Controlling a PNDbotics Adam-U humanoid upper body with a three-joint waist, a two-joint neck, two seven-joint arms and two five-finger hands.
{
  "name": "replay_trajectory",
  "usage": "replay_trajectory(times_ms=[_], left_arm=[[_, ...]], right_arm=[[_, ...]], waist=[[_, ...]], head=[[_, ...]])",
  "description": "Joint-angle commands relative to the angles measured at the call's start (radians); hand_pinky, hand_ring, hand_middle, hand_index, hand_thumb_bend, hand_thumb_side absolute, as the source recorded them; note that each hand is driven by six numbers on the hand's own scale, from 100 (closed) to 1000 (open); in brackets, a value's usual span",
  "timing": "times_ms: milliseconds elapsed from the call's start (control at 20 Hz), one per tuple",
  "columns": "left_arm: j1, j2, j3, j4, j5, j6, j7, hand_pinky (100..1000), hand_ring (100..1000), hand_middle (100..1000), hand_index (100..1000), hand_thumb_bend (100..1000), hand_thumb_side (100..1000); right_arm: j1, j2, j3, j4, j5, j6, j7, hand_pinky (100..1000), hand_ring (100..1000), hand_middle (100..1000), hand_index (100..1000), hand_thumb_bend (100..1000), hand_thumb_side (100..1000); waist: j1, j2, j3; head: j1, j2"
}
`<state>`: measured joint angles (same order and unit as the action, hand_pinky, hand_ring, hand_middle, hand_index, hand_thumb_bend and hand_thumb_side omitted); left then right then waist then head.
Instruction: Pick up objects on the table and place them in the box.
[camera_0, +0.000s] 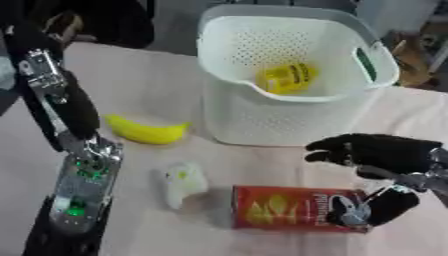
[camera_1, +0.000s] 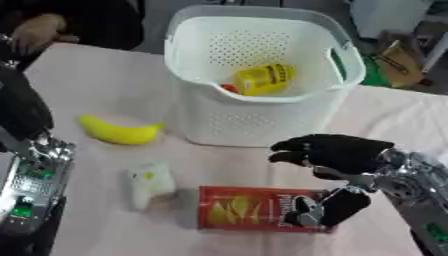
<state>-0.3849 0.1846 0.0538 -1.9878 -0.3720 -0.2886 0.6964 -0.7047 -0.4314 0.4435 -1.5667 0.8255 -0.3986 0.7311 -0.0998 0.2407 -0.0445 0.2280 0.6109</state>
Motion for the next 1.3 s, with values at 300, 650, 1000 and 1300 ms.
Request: replay_trajectory(times_ms=[300,650,1000,1300], left_arm=[[-0.008,0.005,0.001,-0.012,-0.001,0.0,0.001,779,838,890,948,100,1000],[-0.008,0.009,-0.002,-0.012,0.003,0.0,-0.003,779,838,890,949,100,1000],[-0.009,0.011,-0.004,-0.012,0.006,-0.002,-0.003,779,837,890,949,100,1000],[-0.007,0.013,-0.003,-0.012,0.007,-0.002,-0.002,780,837,889,949,100,1000]], right_arm=[[-0.021,0.007,-0.015,0.035,0.016,-0.139,0.144,968,1000,1000,1000,490,694],[-0.049,0.016,0.019,0.092,0.06,-0.192,0.175,979,1000,1000,1000,488,657],[-0.067,0.024,0.043,0.15,0.102,-0.266,0.176,989,1000,1000,1000,496,661],[-0.071,0.034,0.056,0.201,0.096,-0.299,0.176,992,1000,1000,1000,496,666]], waist=[[0.005,-0.016,0.006],[-0.002,-0.011,0.013],[-0.008,-0.009,0.019],[-0.012,-0.009,0.021]], head=[[-0.01,-0.019],[-0.019,-0.021],[-0.023,-0.022],[-0.024,-0.02]])
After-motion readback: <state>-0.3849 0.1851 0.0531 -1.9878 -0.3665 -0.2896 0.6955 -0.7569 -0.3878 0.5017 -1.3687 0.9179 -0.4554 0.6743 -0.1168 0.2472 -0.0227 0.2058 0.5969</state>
